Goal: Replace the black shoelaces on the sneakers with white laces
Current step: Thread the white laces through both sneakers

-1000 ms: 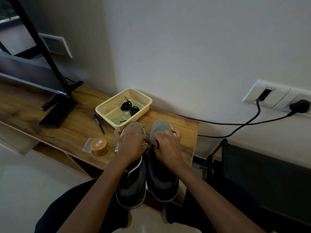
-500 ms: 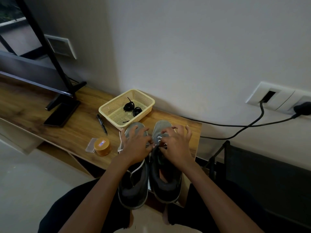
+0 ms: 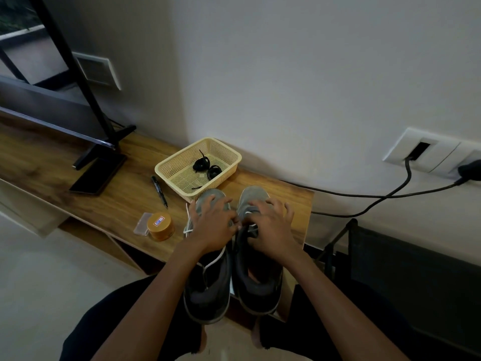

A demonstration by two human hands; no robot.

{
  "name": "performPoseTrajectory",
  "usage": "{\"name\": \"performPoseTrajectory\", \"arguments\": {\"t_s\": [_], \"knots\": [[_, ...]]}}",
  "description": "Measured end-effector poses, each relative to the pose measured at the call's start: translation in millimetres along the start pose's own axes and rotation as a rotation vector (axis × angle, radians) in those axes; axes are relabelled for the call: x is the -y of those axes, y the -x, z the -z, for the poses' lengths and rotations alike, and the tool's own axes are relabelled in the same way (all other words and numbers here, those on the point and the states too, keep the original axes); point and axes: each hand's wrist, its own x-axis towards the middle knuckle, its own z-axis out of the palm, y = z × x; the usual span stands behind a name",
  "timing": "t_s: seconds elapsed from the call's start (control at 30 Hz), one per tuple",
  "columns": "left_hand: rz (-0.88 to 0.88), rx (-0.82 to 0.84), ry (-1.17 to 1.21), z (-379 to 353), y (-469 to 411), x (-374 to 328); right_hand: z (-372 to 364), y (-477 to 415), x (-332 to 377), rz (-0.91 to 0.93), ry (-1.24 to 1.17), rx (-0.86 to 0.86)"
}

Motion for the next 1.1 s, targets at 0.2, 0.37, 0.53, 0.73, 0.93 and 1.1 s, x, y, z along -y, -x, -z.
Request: {"name": "performPoseTrajectory", "arguments": {"t_s": [0.2, 0.37, 0.53, 0.73, 0.93, 1.1], "knots": [[0.139, -0.14, 0.099, 11, -8, 36, 2, 0, -6, -0.019, 0.055, -0.037], [0.086, -0.116, 0.034, 13, -7, 38, 13, 1, -7, -0.047, -0.057, 0.032], [-0.075, -0.117, -0.07, 4, 5, 0, 32, 7, -24, -0.221, -0.067, 0.057], [-0.035, -0.153, -0.096, 10, 3, 0, 31, 16, -26, -0.3, -0.048, 0.019], [0.131, -0.159, -0.031, 20, -1, 29, 33, 15, -23, -0.273, 0.01, 0.022], [-0.084, -0.088, 0.01, 8, 0, 9, 36, 16, -18, -0.236, 0.072, 0.007]]}}
